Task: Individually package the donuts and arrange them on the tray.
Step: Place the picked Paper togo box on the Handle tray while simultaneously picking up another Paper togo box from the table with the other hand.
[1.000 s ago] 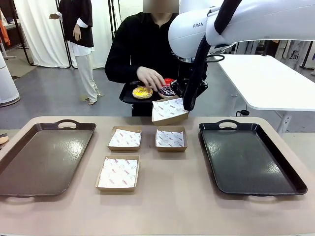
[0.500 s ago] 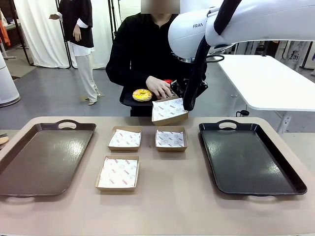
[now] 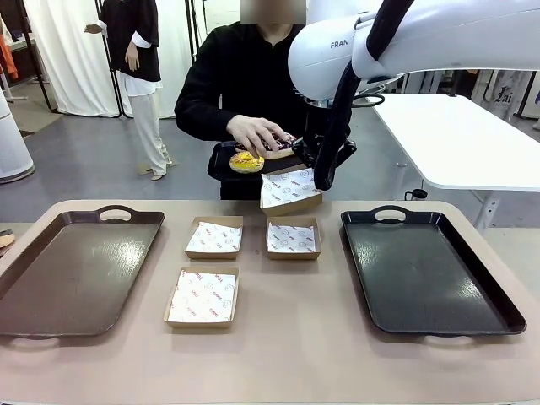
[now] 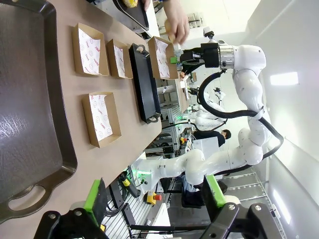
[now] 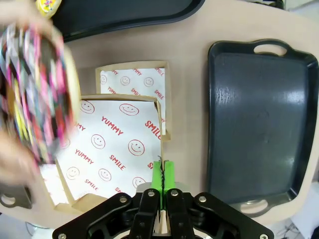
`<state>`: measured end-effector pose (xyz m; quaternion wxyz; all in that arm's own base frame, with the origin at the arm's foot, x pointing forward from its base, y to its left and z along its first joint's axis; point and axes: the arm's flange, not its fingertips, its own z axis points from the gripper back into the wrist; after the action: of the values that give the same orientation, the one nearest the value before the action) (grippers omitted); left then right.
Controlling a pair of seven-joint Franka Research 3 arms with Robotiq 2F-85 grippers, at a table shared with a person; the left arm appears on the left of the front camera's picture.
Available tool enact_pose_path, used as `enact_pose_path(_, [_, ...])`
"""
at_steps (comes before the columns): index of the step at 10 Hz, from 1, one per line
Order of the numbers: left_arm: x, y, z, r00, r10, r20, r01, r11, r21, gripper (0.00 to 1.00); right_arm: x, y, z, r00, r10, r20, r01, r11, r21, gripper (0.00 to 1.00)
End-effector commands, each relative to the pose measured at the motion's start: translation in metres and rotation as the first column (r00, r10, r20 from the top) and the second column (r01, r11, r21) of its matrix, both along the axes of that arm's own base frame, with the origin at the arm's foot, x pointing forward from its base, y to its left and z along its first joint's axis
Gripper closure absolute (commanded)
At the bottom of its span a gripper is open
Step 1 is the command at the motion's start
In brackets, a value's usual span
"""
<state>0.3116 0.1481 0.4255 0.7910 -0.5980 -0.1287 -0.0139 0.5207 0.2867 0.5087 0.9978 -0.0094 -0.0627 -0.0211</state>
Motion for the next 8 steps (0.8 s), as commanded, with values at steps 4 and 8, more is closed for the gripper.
enact_pose_path(4, [-0.0009, 0.0021, 0.0012, 1.0, -0.003, 0.016, 0.004, 1.0, -0.01, 0.0, 0.0002, -0.0004, 0.0013, 1.0, -0.009, 0.012, 0.008, 1.0, 0.008, 1.0])
enact_pose_path(8, [-0.0009, 0.0021, 0.0012, 1.0, -0.003, 0.016, 0.004, 1.0, -0.01, 0.0, 0.0002, -0.0004, 0.0013, 1.0, -0.009, 0.012, 0.008, 1.0, 0.008, 1.0])
